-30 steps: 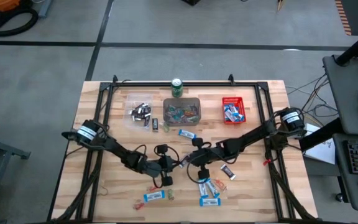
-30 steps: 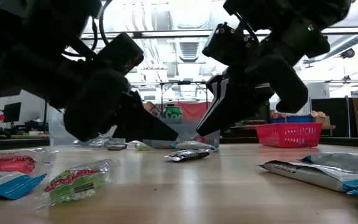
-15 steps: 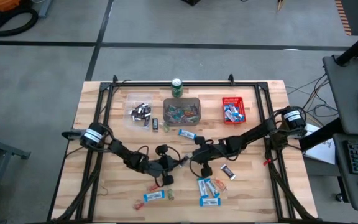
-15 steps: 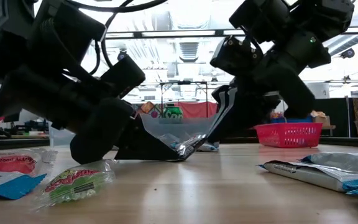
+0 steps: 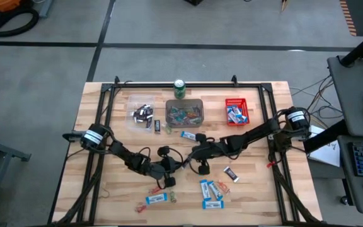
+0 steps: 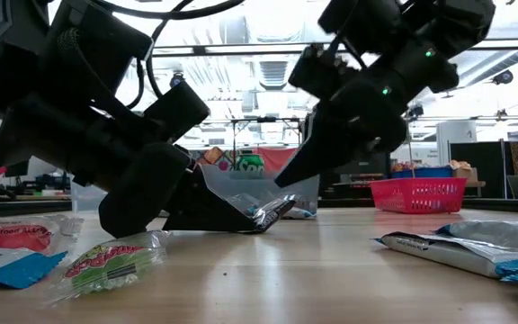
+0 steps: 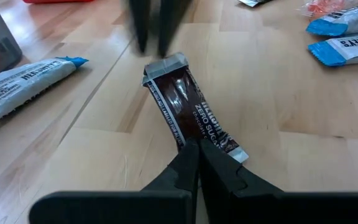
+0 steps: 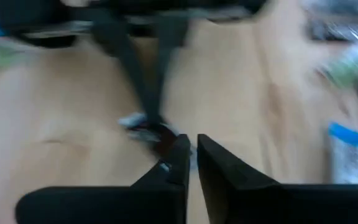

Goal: Organize candy in baskets
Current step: Put the brown chocolate bar into the transparent bin

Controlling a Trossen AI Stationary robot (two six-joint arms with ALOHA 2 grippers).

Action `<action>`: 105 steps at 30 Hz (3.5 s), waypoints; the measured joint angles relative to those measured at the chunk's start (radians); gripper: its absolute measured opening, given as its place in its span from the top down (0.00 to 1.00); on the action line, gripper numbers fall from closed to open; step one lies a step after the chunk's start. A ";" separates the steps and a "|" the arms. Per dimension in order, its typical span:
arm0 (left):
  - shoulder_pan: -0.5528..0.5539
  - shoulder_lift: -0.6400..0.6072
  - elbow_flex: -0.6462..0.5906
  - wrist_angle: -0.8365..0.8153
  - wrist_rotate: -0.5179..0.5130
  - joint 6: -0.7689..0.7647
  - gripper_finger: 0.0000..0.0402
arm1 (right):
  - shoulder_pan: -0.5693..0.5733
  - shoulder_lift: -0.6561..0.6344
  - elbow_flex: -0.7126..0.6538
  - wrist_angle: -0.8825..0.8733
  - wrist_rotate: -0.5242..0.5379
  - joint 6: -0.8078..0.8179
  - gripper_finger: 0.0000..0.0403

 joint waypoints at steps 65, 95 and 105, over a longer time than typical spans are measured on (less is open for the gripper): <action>-0.012 -0.780 -0.187 -0.253 -0.020 0.280 1.00 | 0.089 -0.102 -0.014 0.360 0.227 0.058 0.94; -0.010 -0.546 -0.275 0.454 0.057 0.253 0.51 | 0.115 0.009 0.029 0.776 0.225 -0.324 0.94; -0.011 -0.521 -0.223 0.433 -0.001 0.254 0.76 | 0.115 0.009 0.029 0.758 0.235 -0.299 0.85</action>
